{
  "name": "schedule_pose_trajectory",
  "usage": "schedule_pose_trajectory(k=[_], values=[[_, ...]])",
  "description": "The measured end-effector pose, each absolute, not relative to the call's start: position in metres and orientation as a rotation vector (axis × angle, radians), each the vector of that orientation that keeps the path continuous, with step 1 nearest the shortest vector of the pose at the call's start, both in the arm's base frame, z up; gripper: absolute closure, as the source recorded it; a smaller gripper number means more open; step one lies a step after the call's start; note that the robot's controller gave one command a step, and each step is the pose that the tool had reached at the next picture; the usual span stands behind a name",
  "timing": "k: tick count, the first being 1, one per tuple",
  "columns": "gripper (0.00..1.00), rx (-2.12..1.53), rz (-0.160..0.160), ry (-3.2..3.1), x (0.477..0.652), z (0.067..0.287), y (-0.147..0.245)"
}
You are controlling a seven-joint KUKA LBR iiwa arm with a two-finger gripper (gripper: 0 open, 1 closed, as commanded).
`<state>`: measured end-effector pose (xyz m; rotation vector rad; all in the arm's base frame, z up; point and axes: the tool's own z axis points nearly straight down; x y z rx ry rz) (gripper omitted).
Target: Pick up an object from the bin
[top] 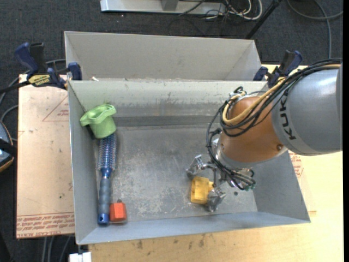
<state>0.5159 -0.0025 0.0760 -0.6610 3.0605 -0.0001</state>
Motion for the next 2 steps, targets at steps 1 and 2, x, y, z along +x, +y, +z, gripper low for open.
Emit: schedule_pose_trajectory(k=[1, 2], values=[[1.00, -0.661, 0.000, 3.058, 0.517, 0.077, -0.003], [1.00, -1.067, -0.004, 2.944, 0.537, 0.237, -0.017]])
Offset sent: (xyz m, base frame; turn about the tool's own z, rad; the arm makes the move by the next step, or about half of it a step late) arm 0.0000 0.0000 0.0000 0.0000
